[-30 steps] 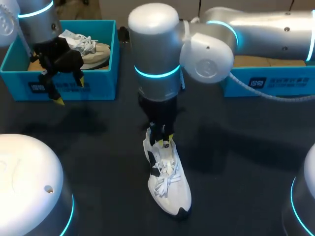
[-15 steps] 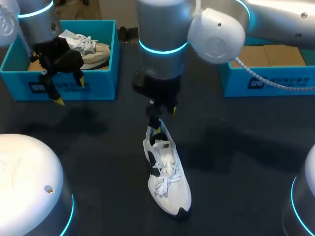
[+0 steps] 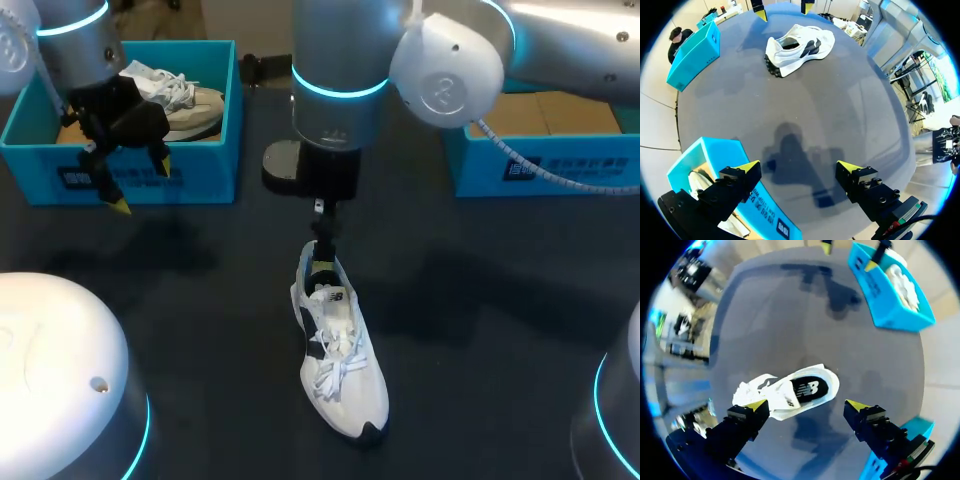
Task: Take the shoe out of the shoebox, open the shoe tongue, remove and reinsert the insole, then place the shoe into the shoebox
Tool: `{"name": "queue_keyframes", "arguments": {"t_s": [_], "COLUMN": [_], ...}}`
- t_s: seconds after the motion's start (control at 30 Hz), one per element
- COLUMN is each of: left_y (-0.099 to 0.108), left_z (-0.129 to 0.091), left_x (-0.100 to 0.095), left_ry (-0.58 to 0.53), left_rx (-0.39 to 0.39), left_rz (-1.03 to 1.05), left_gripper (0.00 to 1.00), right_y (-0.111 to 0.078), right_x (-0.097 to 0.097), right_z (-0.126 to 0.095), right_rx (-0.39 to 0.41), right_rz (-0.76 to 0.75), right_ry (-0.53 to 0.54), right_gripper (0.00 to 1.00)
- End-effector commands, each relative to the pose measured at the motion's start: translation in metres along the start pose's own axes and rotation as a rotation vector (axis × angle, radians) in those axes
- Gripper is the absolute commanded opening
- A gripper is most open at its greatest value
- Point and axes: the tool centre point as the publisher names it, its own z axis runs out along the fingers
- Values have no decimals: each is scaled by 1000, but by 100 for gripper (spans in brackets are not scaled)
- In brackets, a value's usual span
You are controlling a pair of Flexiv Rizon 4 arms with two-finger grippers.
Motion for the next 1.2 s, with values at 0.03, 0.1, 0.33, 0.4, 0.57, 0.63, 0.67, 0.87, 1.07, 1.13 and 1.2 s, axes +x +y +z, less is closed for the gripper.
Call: {"name": "queue_keyframes", "arguments": {"t_s": [0.03, 0.1, 0.33, 0.4, 0.57, 0.63, 0.67, 0.87, 1.07, 1.13, 1.2], "left_y": [0, 0, 0, 0, 0, 0, 0, 0, 0, 0, 0], "left_z": [0, 0, 0, 0, 0, 0, 0, 0, 0, 0, 0], "left_x": [1, 1, 1, 1, 1, 1, 1, 1, 1, 1, 1], "left_ry": [-1, -1, -1, -1, -1, -1, -1, -1, -1, -1, -1], "left_rx": [-1, -1, -1, -1, -1, -1, -1, -1, -1, -1, -1], "left_rz": [1, 1, 1, 1, 1, 1, 1, 1, 1, 1, 1], "left_gripper": [100, 100, 100, 100, 100, 100, 100, 100, 100, 100, 100], "right_y": [6, 8, 14, 15, 19, 22, 23, 23, 21, 21, 20], "right_x": [-11, -15, -24, -28, -37, -40, -41, -51, -55, -56, -57], "right_z": [16, 21, 36, 41, 50, 54, 56, 68, 82, 87, 93], "right_rx": [-3, 24, 46, 44, 30, 38, 45, 77, 81, 74, 66], "right_rz": [-378, -390, -447, -452, -447, -433, -424, -371, -347, -338, -331], "right_ry": [-7, -19, -89, -83, -60, -50, -47, -41, -40, -33, -35], "right_gripper": [100, 100, 100, 100, 100, 100, 100, 100, 100, 100, 100]}}
